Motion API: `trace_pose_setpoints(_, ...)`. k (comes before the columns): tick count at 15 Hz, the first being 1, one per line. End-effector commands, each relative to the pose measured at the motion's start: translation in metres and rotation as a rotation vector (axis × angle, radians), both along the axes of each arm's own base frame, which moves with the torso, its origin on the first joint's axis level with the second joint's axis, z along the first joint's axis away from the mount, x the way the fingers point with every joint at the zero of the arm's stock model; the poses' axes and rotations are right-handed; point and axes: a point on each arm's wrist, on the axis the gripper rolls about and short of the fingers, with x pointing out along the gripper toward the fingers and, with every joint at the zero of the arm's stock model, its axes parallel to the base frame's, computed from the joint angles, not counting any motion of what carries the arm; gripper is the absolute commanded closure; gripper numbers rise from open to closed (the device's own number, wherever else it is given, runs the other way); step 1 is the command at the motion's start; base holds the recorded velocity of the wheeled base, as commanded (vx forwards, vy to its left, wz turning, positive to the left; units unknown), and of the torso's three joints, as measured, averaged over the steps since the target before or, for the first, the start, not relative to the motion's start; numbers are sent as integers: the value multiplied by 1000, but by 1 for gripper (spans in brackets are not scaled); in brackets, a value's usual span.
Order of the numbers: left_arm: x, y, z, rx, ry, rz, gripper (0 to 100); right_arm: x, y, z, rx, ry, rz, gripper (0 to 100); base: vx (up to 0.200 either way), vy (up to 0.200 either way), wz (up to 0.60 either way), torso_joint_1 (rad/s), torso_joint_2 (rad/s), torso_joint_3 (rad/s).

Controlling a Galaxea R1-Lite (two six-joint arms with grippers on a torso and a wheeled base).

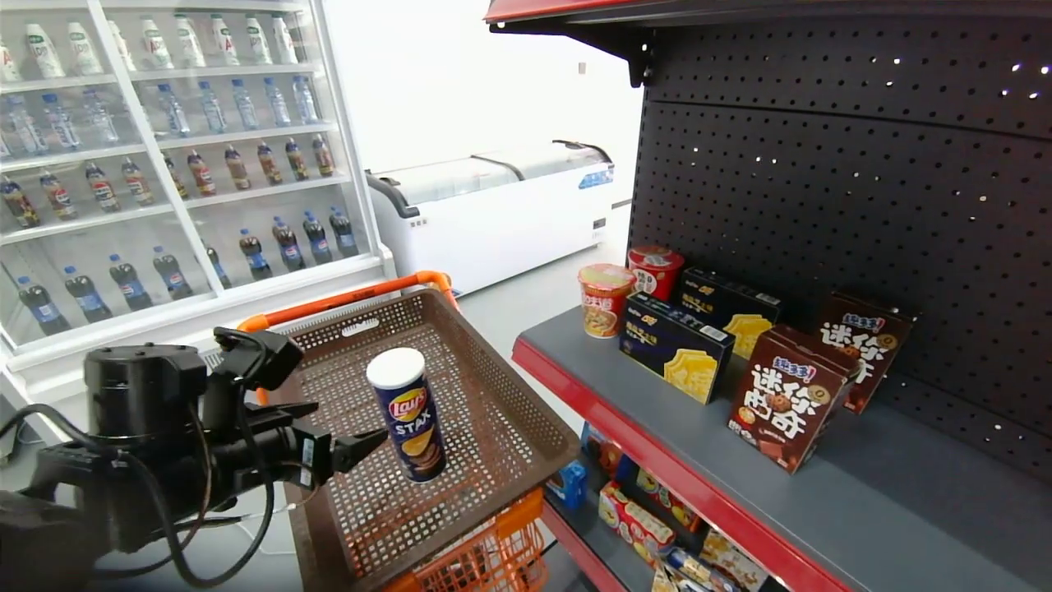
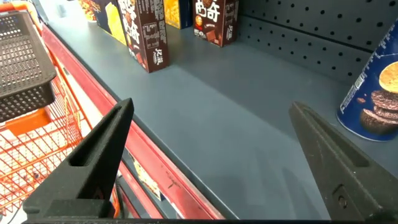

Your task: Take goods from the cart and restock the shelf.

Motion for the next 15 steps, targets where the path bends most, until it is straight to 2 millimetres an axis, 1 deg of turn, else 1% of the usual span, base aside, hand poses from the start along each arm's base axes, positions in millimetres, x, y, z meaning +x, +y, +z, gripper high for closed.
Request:
trace_pose_setpoints(1, 23, -9, -51, 12, 99, -29, 0, 0, 0, 0, 0, 0, 0, 0, 0, 0, 0, 0, 0, 0)
trace_pose_setpoints(3, 30, -17, -60, 11, 102, -59, 0, 0, 0, 0, 0, 0, 0, 0, 0, 0, 0, 0, 0, 0)
trace_pose_setpoints(4, 35, -22, -60, -1, 83, -79, 0, 0, 0, 0, 0, 0, 0, 0, 0, 0, 0, 0, 0, 0)
trace_pose_setpoints(6, 47, -26, -63, -14, 57, -105, 0, 0, 0, 0, 0, 0, 0, 0, 0, 0, 0, 0, 0, 0)
trace_pose_setpoints(8, 64, -27, -71, -17, 22, -102, 0, 0, 0, 0, 0, 0, 0, 0, 0, 0, 0, 0, 0, 0)
trace_pose_setpoints(10, 74, -28, -80, 2, 15, -103, 0, 0, 0, 0, 0, 0, 0, 0, 0, 0, 0, 0, 0, 0)
trace_pose_setpoints(15, 89, -21, -91, 30, -16, -96, 0, 0, 0, 0, 0, 0, 0, 0, 0, 0, 0, 0, 0, 0)
